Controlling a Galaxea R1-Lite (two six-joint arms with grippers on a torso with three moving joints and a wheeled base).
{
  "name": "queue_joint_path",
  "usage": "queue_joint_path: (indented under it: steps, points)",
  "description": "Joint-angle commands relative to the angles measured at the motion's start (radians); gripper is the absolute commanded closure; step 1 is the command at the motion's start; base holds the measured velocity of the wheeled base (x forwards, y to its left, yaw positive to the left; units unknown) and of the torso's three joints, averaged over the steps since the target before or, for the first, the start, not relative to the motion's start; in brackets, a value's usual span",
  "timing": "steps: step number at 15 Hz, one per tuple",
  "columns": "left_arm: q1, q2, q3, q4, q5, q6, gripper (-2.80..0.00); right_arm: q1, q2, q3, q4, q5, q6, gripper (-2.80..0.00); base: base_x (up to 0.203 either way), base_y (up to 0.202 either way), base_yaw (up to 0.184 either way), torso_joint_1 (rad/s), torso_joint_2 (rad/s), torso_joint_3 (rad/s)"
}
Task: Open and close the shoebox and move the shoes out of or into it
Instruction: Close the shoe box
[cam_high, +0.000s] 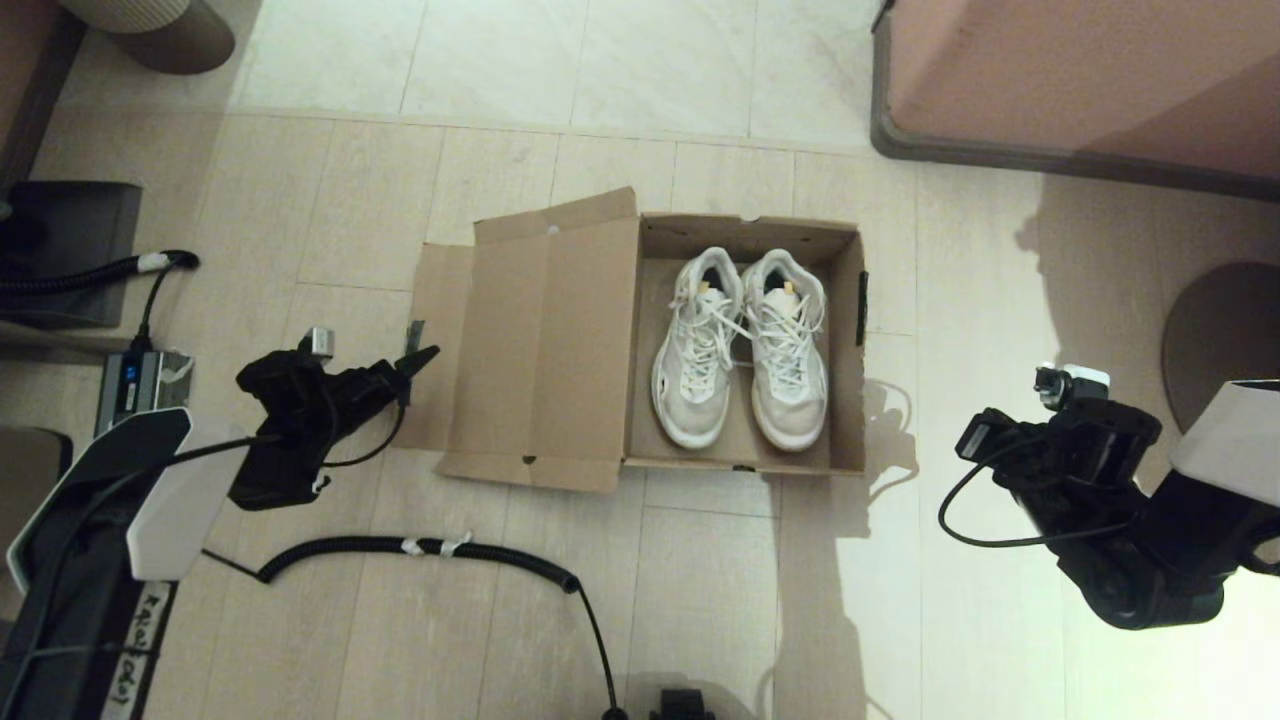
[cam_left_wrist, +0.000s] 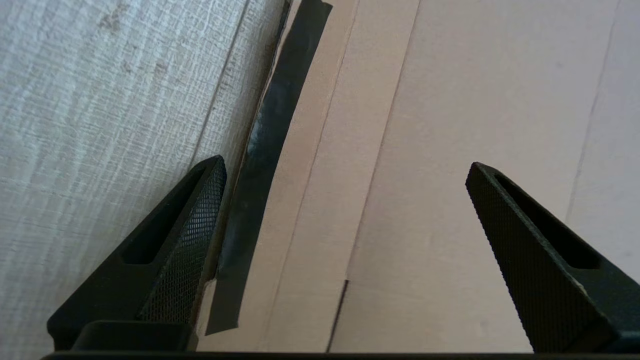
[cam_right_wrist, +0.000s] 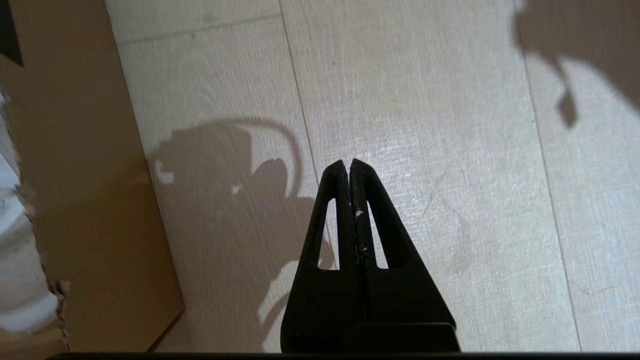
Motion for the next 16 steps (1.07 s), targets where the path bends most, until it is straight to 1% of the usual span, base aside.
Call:
queue_joint_path:
  steps: [1,4,7,9,11,12,15,16]
  points:
    - [-0.004,-0.010,0.001,-0.005,-0.010,-0.024,-2.80,0.000,0.048,-0.014,-0.007,-0.001,0.000,0.00,0.000,0.000,0.000,0.000,0.00,0.000]
    - [-0.004,-0.018,-0.001,-0.009,-0.012,-0.080,-2.80,0.001,0.106,-0.073,-0.002,0.000,-0.008,0.00,0.000,0.000,0.000,0.000,0.00,0.000]
    - [-0.002,-0.042,0.001,-0.014,-0.012,-0.164,-2.80,0.000,0.194,-0.134,0.005,0.000,-0.062,0.00,0.000,0.000,0.000,0.000,0.00,0.000]
    - [-0.002,-0.063,0.001,-0.015,-0.012,-0.227,-2.80,0.000,0.235,-0.165,0.028,0.000,-0.079,0.00,0.000,0.000,0.000,0.000,0.00,0.000]
    - [0.003,-0.101,0.001,-0.036,-0.012,-0.381,-2.80,0.001,0.262,-0.215,0.066,-0.002,-0.083,0.00,0.000,0.000,0.000,0.000,0.00,0.000]
    - [0.009,-0.114,0.002,-0.062,-0.011,-0.441,-2.80,0.004,0.265,-0.234,0.080,-0.002,-0.083,0.00,0.000,0.000,0.000,0.000,0.00,0.000]
    - [0.018,-0.150,0.021,-0.081,-0.012,-0.502,-2.80,0.022,0.280,-0.319,0.119,0.003,-0.084,0.00,0.000,0.000,0.000,0.000,0.00,0.000]
    - [0.019,-0.161,0.025,-0.084,-0.011,-0.548,-2.80,0.032,0.282,-0.347,0.136,0.019,-0.084,0.00,0.000,0.000,0.000,0.000,0.00,0.000]
